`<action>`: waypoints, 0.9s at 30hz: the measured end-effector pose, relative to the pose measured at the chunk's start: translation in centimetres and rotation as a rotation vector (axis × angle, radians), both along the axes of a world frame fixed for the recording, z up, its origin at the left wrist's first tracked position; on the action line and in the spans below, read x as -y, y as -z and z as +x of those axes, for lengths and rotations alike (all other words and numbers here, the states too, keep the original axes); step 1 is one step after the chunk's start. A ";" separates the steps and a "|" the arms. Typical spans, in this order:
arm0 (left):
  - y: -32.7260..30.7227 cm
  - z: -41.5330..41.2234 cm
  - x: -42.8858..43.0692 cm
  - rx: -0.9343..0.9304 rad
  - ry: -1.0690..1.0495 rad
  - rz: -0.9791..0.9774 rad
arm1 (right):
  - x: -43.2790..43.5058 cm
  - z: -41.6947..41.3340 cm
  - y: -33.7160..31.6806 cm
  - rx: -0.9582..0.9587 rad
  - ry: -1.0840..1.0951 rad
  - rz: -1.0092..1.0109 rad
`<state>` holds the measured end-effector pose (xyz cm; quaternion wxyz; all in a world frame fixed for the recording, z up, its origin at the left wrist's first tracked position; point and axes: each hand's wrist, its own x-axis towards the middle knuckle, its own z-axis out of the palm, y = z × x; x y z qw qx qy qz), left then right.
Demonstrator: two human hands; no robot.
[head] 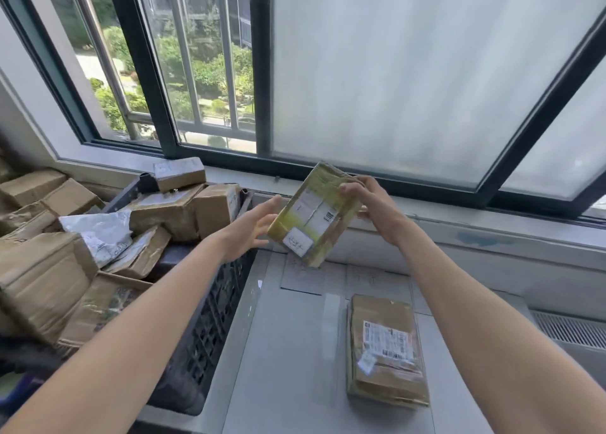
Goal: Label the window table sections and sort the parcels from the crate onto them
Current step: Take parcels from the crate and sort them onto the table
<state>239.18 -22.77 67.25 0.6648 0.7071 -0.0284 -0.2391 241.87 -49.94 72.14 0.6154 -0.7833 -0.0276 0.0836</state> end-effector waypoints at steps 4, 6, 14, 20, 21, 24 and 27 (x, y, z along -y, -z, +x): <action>-0.7 0.1 1.6 -0.053 0.274 -0.083 | 0.4 0.4 -0.3 -0.017 -0.085 -0.032; -0.8 -0.2 2.2 -0.085 0.301 -0.130 | 0.7 0.6 -0.3 -0.021 -0.121 -0.046; 0.8 -0.1 3.1 -0.105 0.231 -0.145 | 1.1 0.8 1.4 -0.046 -0.166 -0.058; 1.4 0.8 3.4 -0.060 0.056 -0.152 | 1.0 0.2 3.4 -0.231 -0.178 -0.026; 1.3 1.1 3.6 -0.045 0.036 -0.154 | 0.8 0.2 3.6 -0.265 -0.202 -0.005; 1.0 1.8 4.3 -0.011 -0.013 -0.151 | 0.3 0.3 3.7 -0.289 -0.227 0.070; 1.1 2.3 5.1 -0.013 -0.029 -0.155 | 0.2 0.2 3.6 -0.286 -0.199 0.110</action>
